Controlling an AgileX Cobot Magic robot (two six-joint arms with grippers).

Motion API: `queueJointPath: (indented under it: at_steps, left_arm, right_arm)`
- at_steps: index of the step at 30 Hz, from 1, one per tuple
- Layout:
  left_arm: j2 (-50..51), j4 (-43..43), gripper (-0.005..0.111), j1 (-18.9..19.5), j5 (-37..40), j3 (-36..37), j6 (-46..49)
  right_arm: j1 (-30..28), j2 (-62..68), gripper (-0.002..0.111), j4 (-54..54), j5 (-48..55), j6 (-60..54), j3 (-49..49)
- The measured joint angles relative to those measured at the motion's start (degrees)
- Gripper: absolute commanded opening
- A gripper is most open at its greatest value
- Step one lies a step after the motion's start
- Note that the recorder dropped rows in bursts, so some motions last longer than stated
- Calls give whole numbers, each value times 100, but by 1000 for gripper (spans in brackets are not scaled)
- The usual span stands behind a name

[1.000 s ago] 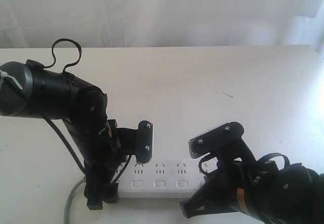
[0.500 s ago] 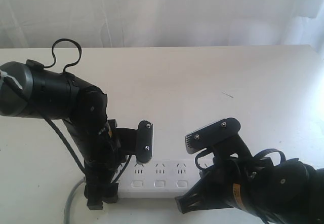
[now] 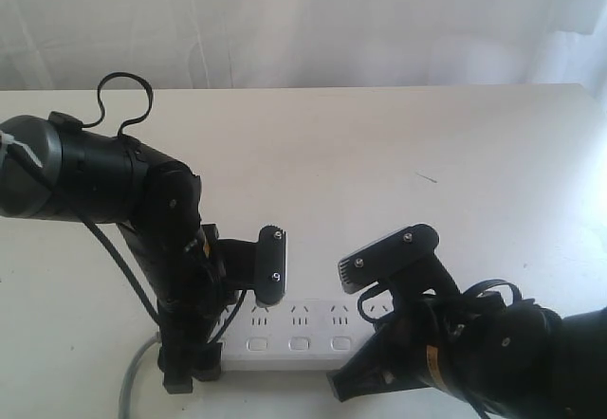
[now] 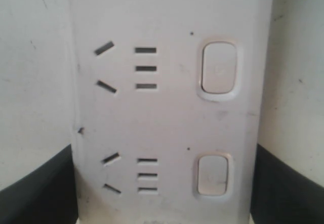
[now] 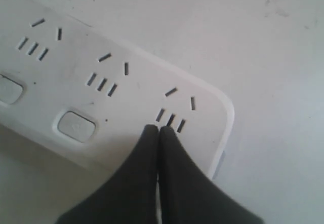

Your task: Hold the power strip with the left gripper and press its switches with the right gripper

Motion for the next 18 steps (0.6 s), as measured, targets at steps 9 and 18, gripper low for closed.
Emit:
queueJointPath:
  at_steps: [9,18]
  left_arm:
    - [0,-36,0,0,11,0,-19]
    - [0,-36,0,0,11,0,-19]
  right_arm:
    - [10,17,0,-86,14,0,58]
    - [10,17,0,-86,-73,3,68]
